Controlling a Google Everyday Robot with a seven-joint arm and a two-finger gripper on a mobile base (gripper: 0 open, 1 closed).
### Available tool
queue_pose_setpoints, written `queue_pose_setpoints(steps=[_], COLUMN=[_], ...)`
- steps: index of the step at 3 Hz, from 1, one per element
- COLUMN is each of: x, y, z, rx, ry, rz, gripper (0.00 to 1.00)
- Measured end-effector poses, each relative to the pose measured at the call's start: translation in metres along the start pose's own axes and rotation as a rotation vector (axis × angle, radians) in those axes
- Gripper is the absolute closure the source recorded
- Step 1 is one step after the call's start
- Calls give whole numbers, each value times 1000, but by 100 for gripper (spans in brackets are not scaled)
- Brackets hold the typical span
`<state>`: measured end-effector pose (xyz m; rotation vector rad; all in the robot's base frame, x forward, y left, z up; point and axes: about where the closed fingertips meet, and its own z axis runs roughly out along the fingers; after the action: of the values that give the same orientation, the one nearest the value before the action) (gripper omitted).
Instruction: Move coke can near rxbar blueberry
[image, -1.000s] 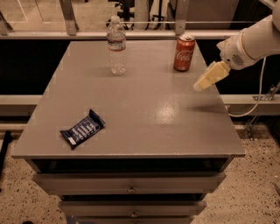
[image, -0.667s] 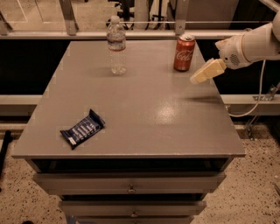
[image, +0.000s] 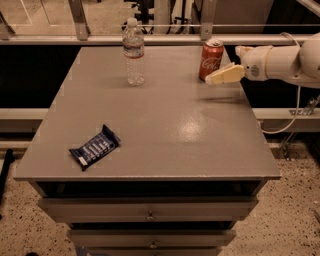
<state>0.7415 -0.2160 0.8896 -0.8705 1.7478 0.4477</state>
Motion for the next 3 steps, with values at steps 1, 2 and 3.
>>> queue_pose_setpoints(steps=[1, 2, 3], x=[-11, -21, -24], y=[3, 7, 9], z=[29, 54, 62], rx=[-17, -29, -28], ry=[-91, -148, -180], rz=[4, 2, -15], gripper=[0, 15, 36])
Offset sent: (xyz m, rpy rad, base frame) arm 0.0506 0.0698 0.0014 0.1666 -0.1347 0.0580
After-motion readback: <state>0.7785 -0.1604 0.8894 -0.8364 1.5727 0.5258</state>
